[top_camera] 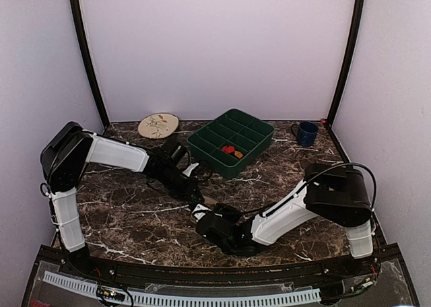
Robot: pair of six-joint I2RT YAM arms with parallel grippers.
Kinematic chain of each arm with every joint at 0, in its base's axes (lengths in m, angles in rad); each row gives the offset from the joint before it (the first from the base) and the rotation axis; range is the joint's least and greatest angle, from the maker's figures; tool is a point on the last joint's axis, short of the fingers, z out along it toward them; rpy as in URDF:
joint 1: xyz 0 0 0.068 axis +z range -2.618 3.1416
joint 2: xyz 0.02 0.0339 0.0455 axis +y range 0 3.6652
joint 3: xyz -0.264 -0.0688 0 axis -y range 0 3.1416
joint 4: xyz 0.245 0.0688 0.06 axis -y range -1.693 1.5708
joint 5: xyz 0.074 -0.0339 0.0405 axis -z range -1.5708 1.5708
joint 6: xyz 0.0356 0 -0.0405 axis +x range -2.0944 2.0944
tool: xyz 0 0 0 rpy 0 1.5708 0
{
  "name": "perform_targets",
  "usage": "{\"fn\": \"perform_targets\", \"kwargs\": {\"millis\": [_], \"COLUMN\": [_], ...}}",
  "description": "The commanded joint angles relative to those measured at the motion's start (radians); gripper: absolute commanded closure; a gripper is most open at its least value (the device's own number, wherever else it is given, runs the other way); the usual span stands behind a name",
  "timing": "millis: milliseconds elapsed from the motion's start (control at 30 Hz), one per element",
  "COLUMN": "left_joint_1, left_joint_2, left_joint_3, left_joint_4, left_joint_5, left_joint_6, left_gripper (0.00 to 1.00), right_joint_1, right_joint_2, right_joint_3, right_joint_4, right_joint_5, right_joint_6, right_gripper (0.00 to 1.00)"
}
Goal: Roll the socks
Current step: Roll the sock at the center of the board.
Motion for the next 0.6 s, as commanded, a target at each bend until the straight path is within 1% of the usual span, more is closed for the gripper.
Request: {"fn": "perform_targets", "kwargs": {"millis": [0, 100, 133, 267, 367, 433, 567], "left_joint_1": [0.009, 0.009, 0.010, 0.010, 0.009, 0.008, 0.008], "left_joint_2": [-0.044, -0.043, -0.043, -0.045, -0.043, -0.040, -0.036], "left_joint_3": [0.024, 0.025, 0.026, 0.031, 0.035, 0.039, 0.042], "left_joint_4": [-0.041, -0.045, -0.045, -0.051, -0.045, -0.048, -0.047], "left_joint_5": [-0.063, -0.064, -0.067, -0.076, -0.069, -0.065, -0.066], "left_joint_6": [0.063, 0.081, 0.088, 0.113, 0.129, 0.140, 0.150], "left_gripper": [1.00, 1.00, 1.00, 1.00, 1.00, 1.00, 1.00], "right_joint_1": [-0.004, -0.013, -0.019, -0.039, -0.053, -0.062, -0.070], "right_joint_2": [0.013, -0.005, -0.013, -0.077, -0.132, -0.163, -0.212], "right_joint_3": [-0.028, -0.018, -0.014, -0.025, -0.031, -0.032, -0.037], "right_joint_4": [-0.197, -0.236, -0.254, -0.302, -0.337, -0.360, -0.396], "right_joint_5": [-0.076, -0.110, -0.122, -0.187, -0.225, -0.253, -0.285], "right_joint_6": [0.042, 0.072, 0.088, 0.152, 0.194, 0.219, 0.263], "right_gripper": [1.00, 0.96, 0.91, 0.66, 0.54, 0.50, 0.49]}}
